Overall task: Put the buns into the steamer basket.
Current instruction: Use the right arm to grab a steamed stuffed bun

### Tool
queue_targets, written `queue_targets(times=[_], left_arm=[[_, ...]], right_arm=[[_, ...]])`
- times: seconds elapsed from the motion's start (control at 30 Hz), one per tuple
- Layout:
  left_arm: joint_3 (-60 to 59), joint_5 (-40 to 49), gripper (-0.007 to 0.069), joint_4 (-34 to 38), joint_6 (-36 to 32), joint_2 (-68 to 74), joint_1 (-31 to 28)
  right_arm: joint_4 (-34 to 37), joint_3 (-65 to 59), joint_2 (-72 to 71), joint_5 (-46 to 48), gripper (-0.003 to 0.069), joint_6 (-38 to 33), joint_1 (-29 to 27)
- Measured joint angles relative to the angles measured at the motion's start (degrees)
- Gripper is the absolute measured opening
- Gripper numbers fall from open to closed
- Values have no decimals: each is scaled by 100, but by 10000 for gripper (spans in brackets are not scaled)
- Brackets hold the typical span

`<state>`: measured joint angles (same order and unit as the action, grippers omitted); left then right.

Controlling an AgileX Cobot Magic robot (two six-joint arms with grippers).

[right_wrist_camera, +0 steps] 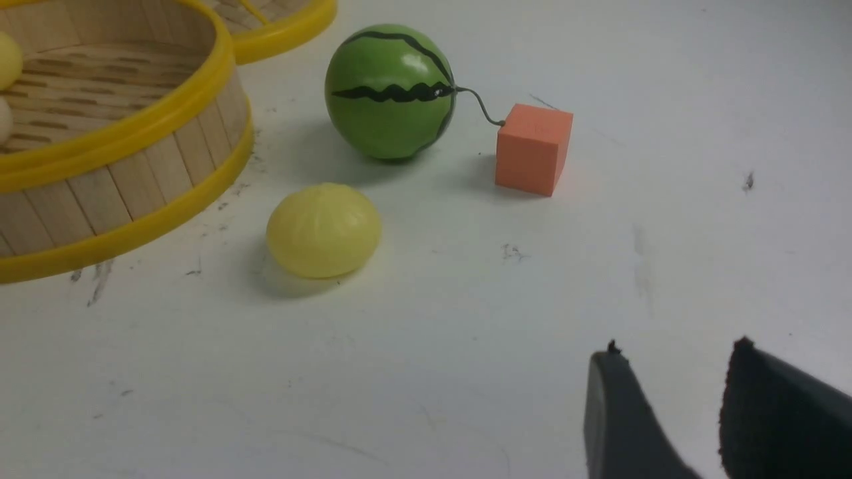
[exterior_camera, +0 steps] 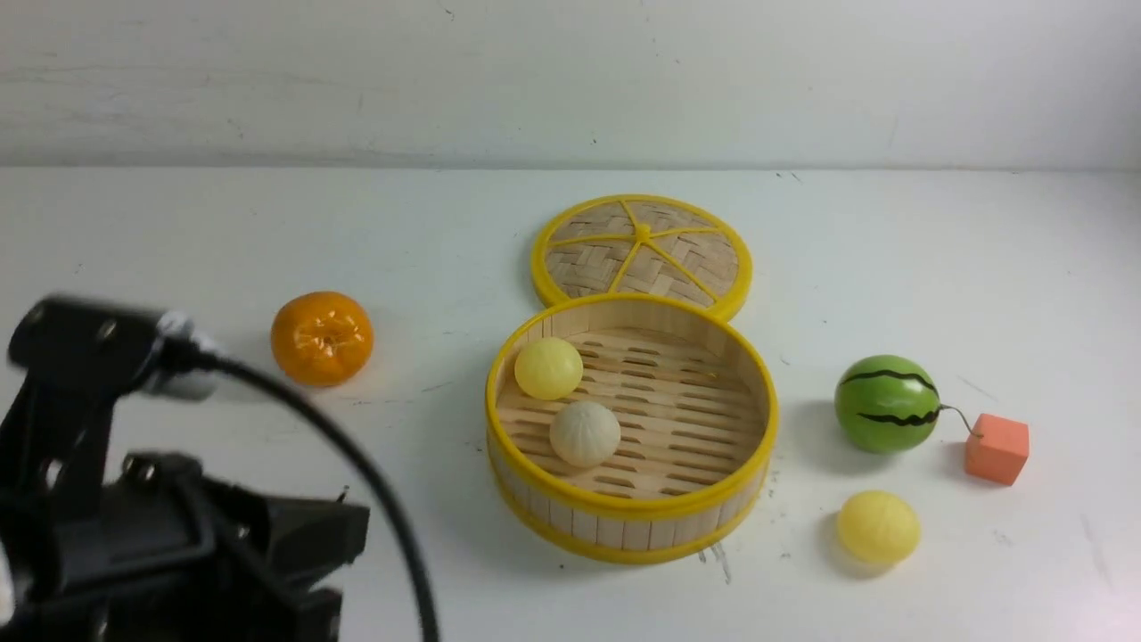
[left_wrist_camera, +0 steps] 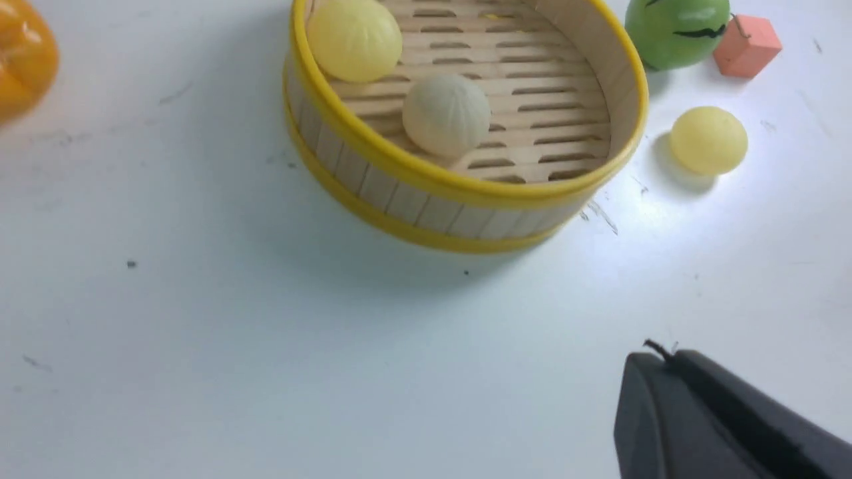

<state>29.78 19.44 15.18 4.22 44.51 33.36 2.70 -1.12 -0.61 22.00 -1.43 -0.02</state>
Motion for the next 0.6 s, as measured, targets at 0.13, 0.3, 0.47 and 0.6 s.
queue_targets(times=[0.13,0.3,0.47,0.6], left_arm=[[-609,-528,-13,195,-5,-471,0],[-1177,-1330,-13,260,-200,-847,0],[-1205,-1503,-13,288,-273,-856,0],[-1205,-1503,-13,299,-273,-856,0]], right_arm=[[0,0,0,0,239,0,0],[-6,0,0,0,239,0,0],[184,-44,0,-389,239,233,0],[940,-46,0,-1146,239,991,0]])
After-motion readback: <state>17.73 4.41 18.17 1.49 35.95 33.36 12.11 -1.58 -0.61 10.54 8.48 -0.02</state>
